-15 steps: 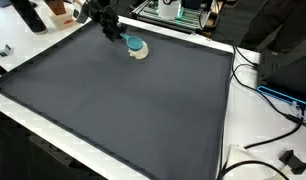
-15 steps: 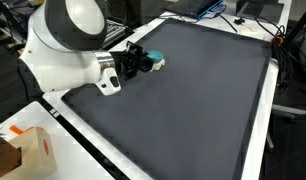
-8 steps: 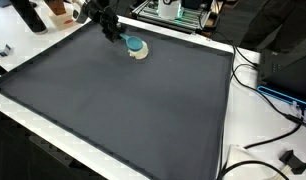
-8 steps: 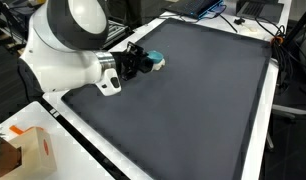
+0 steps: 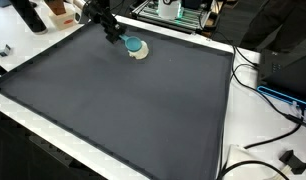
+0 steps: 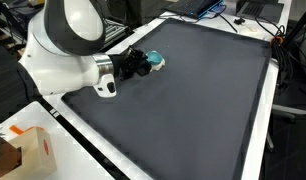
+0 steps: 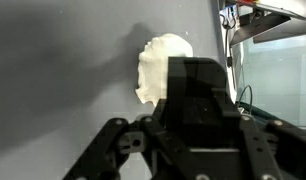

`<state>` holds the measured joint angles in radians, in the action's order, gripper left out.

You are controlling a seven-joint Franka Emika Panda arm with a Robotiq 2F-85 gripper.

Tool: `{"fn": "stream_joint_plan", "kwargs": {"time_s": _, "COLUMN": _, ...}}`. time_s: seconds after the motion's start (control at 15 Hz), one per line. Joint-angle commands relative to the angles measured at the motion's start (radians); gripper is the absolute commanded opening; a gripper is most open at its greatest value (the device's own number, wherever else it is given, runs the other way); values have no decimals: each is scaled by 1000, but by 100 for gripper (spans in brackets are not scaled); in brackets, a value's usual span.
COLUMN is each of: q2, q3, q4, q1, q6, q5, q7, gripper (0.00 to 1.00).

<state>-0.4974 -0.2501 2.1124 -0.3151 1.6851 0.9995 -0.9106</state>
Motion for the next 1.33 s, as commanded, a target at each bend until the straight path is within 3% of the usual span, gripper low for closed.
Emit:
{"fn": "stream_joint_plan", "kwargs": {"time_s": 0.0, "q2": -49, "q3": -6, "q4": -4, "q1": 21, "q6": 118, "q5": -93, "q7": -32, "gripper": 25}}
{"fn": "stream_joint_plan", "kwargs": {"time_s": 0.33, "q2": -38, "q3": 4, "q4": -14, "q1": 27, "q6": 131, "q5": -124, "q7": -69, "gripper": 25}}
{"fn": "stream_joint_plan", "kwargs": {"time_s": 0.8, "q2": -15, "q3": 16, "q4": 6, "q1": -3, "q6": 83, "q5": -51, "q7": -62, "gripper": 25}}
{"fn": "stream_joint_plan", "kwargs": {"time_s": 1.27, "q2": 101, "q3": 12, "q4": 65, "q1": 14, "q6": 92, "q5": -71, "q7": -104, "gripper": 25}}
